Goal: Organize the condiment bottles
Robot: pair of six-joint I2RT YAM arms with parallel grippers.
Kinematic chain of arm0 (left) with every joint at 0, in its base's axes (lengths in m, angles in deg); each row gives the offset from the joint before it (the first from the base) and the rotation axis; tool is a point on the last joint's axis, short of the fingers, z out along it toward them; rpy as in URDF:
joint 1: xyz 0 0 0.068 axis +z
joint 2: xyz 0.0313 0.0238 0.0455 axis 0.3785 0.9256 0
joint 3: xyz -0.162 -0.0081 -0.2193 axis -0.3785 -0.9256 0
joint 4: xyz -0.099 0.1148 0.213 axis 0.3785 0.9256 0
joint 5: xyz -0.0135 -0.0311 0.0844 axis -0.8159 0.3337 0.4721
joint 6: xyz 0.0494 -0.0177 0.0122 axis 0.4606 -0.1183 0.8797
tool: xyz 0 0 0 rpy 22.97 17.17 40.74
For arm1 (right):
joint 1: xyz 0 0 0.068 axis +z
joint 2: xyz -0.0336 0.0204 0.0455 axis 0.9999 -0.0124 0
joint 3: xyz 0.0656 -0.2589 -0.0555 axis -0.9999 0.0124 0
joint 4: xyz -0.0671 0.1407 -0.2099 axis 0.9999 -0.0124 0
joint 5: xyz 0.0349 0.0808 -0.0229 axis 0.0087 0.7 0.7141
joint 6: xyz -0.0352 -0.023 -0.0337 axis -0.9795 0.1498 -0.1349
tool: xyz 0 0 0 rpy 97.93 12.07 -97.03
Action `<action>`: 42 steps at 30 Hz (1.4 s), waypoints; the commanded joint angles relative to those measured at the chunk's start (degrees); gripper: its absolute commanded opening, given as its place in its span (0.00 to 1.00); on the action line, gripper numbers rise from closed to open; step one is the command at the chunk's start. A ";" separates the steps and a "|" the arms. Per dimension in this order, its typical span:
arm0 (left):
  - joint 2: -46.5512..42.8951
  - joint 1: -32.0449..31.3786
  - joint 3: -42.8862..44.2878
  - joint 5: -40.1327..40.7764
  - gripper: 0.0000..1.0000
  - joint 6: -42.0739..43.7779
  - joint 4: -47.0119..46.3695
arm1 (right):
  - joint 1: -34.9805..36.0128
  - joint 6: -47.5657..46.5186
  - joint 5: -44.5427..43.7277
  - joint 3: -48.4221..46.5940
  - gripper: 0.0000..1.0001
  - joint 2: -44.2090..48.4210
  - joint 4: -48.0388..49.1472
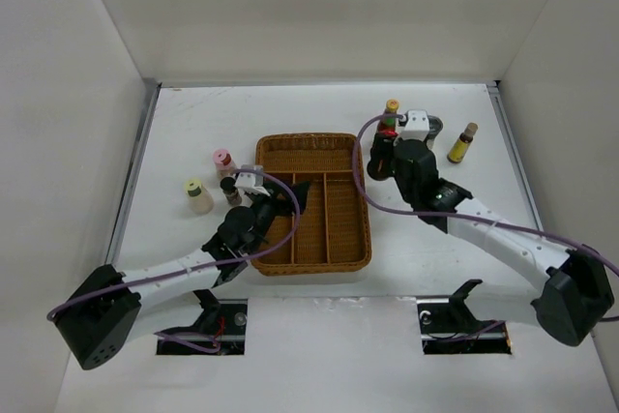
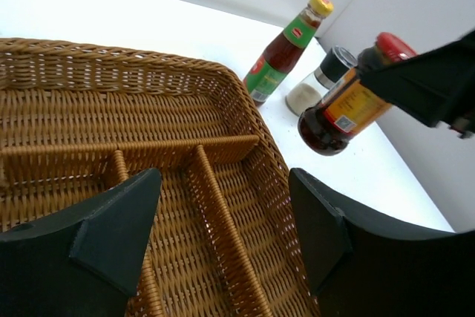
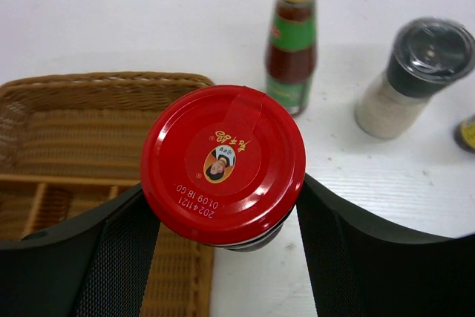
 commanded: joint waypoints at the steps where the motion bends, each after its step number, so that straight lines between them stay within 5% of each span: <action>1: -2.74 0.95 -0.77 1.61 0.69 -1.30 -2.57 | 4.04 -0.96 -0.44 -5.49 0.57 2.41 5.47; 21: -4.60 6.32 -1.47 2.68 0.69 -4.74 0.51 | 10.03 4.22 5.37 -2.78 0.59 -14.63 21.54; 28: -3.72 6.23 -1.38 2.15 0.69 -4.91 0.24 | 10.03 3.26 4.93 -2.94 0.69 -17.45 21.65; 42: -2.67 6.05 -1.03 2.06 0.69 -5.00 0.07 | 10.20 1.94 5.02 -2.33 0.87 -8.06 16.63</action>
